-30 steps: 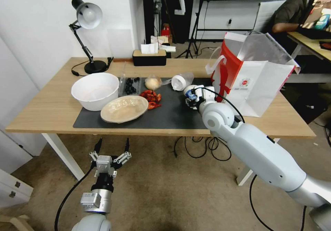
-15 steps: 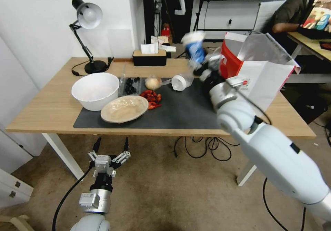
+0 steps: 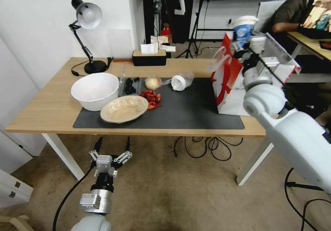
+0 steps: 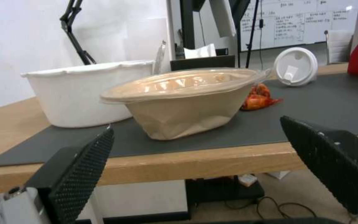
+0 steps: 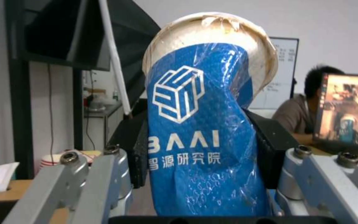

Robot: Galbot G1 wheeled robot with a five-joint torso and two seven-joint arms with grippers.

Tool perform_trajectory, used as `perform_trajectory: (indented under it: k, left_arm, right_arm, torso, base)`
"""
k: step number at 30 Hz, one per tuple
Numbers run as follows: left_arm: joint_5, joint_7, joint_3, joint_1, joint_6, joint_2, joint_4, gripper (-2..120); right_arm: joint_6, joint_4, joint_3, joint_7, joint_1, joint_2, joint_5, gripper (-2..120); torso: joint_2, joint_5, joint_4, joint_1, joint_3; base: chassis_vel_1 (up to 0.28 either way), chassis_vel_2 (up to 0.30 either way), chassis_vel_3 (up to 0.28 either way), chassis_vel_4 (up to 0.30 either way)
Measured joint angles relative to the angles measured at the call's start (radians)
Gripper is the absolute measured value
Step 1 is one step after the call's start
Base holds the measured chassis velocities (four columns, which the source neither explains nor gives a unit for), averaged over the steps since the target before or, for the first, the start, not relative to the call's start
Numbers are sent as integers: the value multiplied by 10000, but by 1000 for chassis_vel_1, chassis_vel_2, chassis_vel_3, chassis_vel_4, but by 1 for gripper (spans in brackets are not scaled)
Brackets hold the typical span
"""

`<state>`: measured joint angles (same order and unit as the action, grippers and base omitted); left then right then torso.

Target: Pick up the trash from the table and place it into the takeout bag.

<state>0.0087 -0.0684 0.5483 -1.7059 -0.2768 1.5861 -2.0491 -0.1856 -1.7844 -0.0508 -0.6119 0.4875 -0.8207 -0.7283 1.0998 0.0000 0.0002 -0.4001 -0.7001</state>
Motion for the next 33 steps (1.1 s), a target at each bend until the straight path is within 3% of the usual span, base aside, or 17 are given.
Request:
perform_trajectory:
  k: [7,20,29,33]
  left_arm:
    - [76,6,-35,59,57,16,95,100]
    - [223,17,-172,-3,57,56,69,100]
    - [227,39,-139,0,85,11,23,100]
    - [204,60,-71,55,104,-10,15,100]
  right_arm:
    - [-194,159,-3,-209,4,-19,-196,47]
    - [-447,189,89,-423,-278,99,-651,96]
    - [-579,86,115,-383,-234,209,-801,100]
    - [157,-240,-36,169,35,228,-1063,100]
  torso:
    - [0,0,-2,0,1]
    - [2,0,-2,0,2]
    - [3,0,-2,0,2]
    - [3,0,-2,0,2]
  base:
    - [0,0,0,0]
    - [0,0,0,0]
    - [0,0,0,0]
    - [0,0,0,0]
